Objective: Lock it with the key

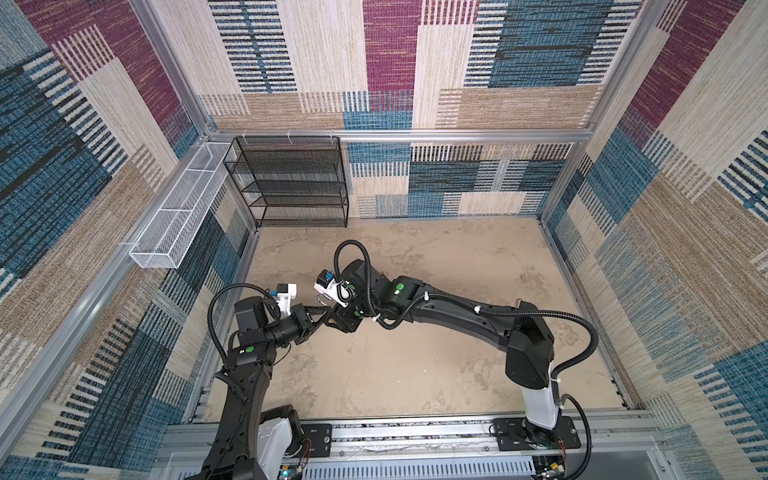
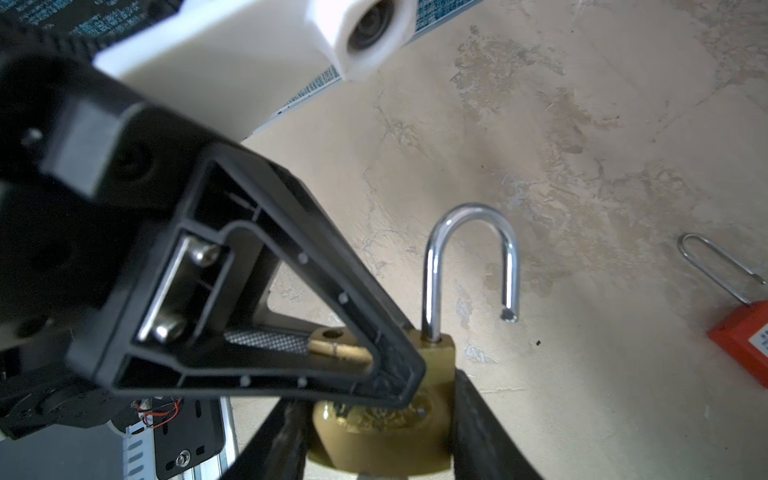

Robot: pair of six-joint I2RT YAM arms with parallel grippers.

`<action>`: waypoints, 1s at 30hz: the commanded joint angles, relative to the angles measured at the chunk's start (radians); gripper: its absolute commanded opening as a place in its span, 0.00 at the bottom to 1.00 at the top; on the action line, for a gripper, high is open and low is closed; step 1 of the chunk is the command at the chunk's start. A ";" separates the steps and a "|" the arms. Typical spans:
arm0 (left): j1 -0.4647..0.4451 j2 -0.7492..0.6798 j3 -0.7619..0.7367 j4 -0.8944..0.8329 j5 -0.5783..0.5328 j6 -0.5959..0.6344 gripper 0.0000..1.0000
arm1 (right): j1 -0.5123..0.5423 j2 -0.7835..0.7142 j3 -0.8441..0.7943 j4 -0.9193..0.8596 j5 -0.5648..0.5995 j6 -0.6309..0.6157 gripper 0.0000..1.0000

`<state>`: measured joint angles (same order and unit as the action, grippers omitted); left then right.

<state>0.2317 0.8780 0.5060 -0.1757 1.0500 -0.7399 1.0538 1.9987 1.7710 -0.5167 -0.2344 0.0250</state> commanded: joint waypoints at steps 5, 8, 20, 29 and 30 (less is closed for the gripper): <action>-0.003 0.006 0.006 0.050 -0.018 -0.035 0.00 | 0.002 -0.017 -0.015 0.078 0.028 -0.013 0.68; -0.003 0.008 0.019 0.052 -0.021 -0.040 0.00 | 0.002 -0.031 -0.035 0.082 0.042 -0.006 0.82; -0.008 -0.073 -0.013 0.338 -0.122 -0.203 0.00 | -0.037 -0.319 -0.262 0.184 0.129 0.134 0.90; -0.043 -0.051 -0.088 0.928 -0.231 -0.470 0.00 | -0.216 -0.606 -0.572 0.601 -0.080 0.488 0.92; -0.056 -0.031 -0.086 0.994 -0.237 -0.499 0.00 | -0.229 -0.618 -0.596 0.652 -0.107 0.523 0.92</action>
<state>0.1921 0.8249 0.4217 0.4873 0.8509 -1.1149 0.8417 1.4090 1.2148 -0.0818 -0.2401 0.3923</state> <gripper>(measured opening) 0.155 0.922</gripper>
